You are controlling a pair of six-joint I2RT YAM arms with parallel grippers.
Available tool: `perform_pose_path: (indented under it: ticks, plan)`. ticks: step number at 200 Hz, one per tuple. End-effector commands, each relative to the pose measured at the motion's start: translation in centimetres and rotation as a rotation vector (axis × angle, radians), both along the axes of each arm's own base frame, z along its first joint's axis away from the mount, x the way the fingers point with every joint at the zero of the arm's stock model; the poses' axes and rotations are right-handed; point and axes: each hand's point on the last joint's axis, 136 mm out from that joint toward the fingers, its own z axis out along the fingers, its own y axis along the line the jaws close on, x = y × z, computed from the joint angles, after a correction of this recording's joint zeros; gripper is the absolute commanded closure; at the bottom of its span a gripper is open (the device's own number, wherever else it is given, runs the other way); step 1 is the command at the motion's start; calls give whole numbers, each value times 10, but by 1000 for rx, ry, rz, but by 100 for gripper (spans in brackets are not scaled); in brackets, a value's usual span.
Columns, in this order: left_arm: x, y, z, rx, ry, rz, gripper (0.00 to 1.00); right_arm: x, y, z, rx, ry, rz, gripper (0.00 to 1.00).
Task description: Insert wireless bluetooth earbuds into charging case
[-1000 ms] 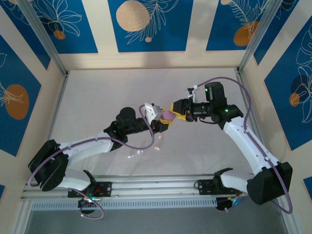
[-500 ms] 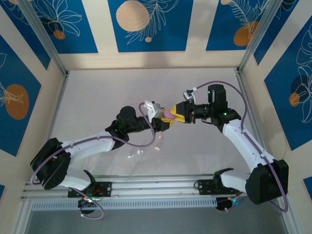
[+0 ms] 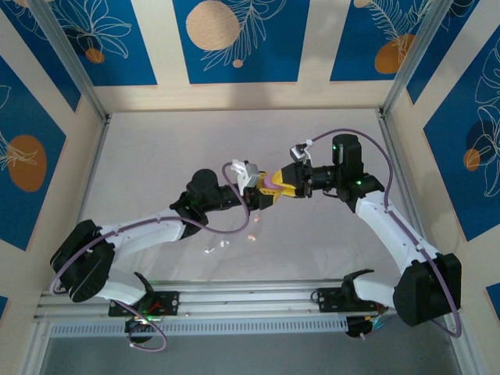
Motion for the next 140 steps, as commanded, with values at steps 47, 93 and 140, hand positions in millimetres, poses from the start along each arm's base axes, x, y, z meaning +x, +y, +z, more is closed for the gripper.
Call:
perform_pose_path:
  ticks: [47, 93, 140]
  plan:
    - [-4, -5, 23, -27, -64, -21, 62, -1, -6, -2, -21, 18, -19, 77]
    - [2, 0, 1, 66, -73, 30, 42, 8, -13, 1, -29, 8, -84, 82]
    - [7, 9, -10, 123, -83, 85, 33, 26, -27, -16, -43, 51, -181, 82]
